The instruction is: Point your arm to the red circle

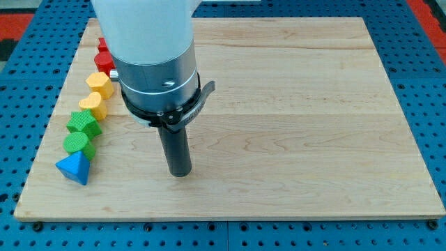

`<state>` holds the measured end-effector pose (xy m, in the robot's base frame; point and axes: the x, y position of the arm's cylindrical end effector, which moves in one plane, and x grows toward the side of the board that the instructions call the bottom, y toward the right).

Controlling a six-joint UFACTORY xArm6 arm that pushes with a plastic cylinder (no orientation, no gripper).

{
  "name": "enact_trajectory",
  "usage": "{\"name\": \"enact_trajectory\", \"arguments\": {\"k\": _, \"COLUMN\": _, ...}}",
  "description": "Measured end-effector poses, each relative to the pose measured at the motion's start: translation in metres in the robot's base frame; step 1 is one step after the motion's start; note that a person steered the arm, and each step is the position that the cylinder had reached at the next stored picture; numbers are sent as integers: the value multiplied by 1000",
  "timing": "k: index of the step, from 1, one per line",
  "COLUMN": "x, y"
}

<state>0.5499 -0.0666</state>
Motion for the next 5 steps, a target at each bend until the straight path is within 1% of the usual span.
{"name": "enact_trajectory", "arguments": {"k": 3, "x": 0, "y": 0}}
{"name": "enact_trajectory", "arguments": {"k": 4, "x": 23, "y": 3}}
{"name": "enact_trajectory", "arguments": {"k": 5, "x": 69, "y": -6}}
